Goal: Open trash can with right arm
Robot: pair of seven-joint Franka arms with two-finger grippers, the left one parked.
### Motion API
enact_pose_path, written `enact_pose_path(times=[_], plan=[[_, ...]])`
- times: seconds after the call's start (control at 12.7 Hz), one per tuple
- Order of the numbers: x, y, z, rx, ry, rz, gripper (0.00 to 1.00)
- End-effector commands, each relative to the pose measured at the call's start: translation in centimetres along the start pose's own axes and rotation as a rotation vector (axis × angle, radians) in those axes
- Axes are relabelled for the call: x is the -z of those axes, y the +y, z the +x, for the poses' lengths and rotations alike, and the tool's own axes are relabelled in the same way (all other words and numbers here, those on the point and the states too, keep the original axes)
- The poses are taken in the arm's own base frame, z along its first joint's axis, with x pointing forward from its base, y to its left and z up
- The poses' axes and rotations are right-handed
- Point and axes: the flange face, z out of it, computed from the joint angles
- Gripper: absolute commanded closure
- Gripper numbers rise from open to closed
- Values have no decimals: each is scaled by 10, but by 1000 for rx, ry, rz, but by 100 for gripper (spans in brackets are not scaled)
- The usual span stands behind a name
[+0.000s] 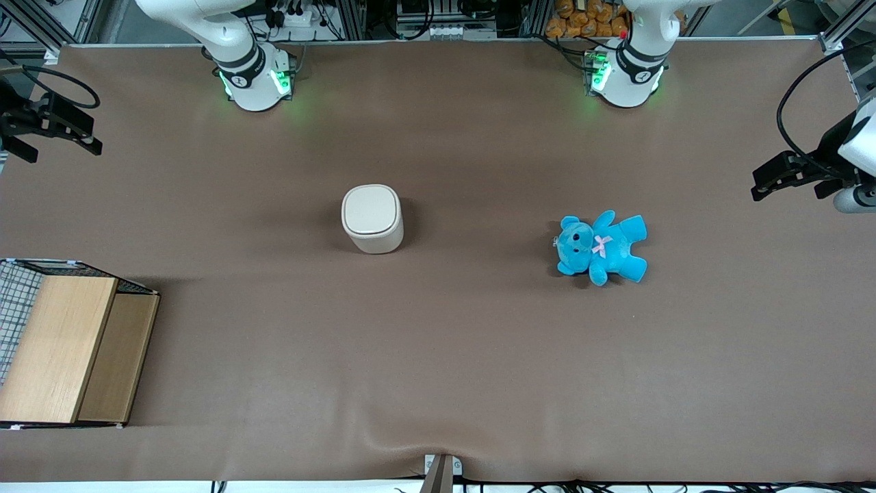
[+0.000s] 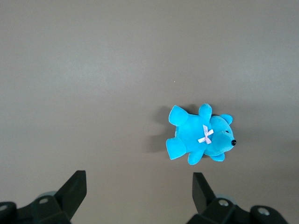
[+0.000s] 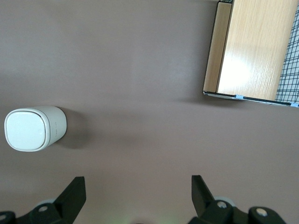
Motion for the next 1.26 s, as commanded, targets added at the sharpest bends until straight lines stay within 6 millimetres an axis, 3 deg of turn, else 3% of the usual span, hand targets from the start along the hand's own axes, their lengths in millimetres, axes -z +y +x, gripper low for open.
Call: enact_pose_path(times=[0.0, 0.47, 0.79, 1.03, 1.18], plan=[[4, 0, -2, 9, 0, 5, 0], [-9, -7, 6, 10, -8, 18, 0], [-28, -68, 20, 31, -24, 8, 0], [-49, -136, 26, -41, -52, -5, 0], [-76, -181, 25, -79, -60, -16, 0]])
